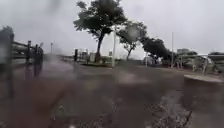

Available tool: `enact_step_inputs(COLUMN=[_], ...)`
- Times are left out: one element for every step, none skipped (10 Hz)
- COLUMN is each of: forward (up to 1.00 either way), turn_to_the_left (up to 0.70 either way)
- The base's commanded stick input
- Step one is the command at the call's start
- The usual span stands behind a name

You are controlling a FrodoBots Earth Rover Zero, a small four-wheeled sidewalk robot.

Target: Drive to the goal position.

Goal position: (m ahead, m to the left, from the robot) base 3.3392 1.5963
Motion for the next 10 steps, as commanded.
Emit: enact_step_inputs(forward=[1.00,1.00,1.00,1.00,1.00,1.00,1.00,1.00,1.00,1.00], turn_to_the_left=[0.00,0.14,0.36,0.40,0.40,0.40,0.40,0.40,0.40,0.40])
